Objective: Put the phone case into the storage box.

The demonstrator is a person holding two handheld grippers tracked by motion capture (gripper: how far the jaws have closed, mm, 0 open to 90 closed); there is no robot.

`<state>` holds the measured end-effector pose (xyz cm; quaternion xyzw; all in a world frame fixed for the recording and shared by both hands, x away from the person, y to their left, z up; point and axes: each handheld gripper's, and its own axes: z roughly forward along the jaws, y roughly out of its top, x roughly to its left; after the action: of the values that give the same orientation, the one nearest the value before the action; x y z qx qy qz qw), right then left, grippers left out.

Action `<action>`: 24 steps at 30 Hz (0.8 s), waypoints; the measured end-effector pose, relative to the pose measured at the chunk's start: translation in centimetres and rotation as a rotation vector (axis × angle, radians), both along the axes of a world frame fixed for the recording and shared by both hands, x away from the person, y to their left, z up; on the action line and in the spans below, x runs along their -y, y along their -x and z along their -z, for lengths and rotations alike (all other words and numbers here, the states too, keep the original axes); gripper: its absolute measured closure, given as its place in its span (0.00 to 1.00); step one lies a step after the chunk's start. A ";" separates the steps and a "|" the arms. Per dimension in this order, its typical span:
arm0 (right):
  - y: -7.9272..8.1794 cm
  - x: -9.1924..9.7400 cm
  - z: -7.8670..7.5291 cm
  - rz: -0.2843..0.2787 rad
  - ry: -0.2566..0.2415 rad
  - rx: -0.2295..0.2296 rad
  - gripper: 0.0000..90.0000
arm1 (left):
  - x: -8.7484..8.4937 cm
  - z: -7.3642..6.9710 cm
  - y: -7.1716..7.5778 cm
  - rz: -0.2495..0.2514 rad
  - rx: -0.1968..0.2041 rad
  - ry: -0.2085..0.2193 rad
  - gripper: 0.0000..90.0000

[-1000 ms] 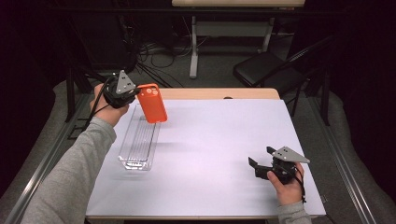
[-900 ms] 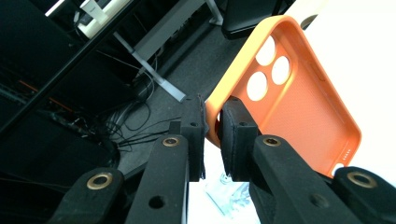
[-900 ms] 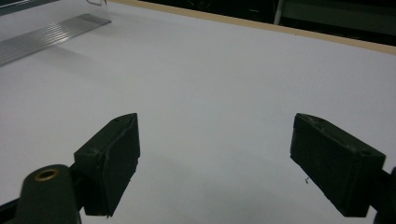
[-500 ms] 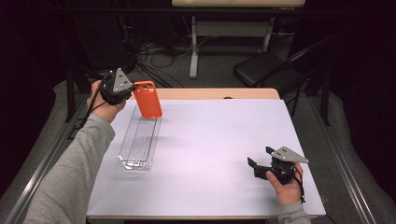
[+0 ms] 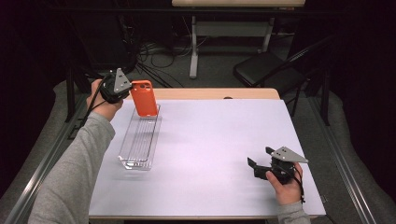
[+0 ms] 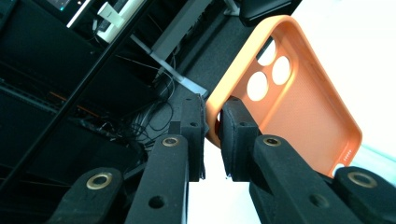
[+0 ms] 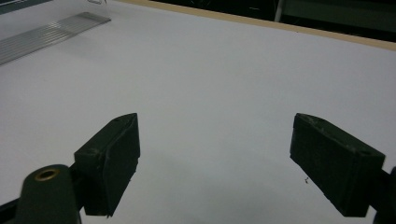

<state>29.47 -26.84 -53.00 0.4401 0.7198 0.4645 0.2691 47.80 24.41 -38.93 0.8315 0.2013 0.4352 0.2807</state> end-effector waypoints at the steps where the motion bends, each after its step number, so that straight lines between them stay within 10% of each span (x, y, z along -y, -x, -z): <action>1: 0.0 0.0 0.0 -0.001 0.001 -0.003 0.18 | 0.0 0.0 -0.1 -0.005 0.001 0.008 0.90; 24: -0.1 0.1 0.3 0.011 0.002 -0.013 0.18 | 0.0 4.0 -2.7 -0.031 0.043 -0.038 0.90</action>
<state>29.57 -26.94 -53.31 0.4469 0.7195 0.4594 0.2675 50.49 24.43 -42.92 0.8240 0.1996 0.4609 0.2622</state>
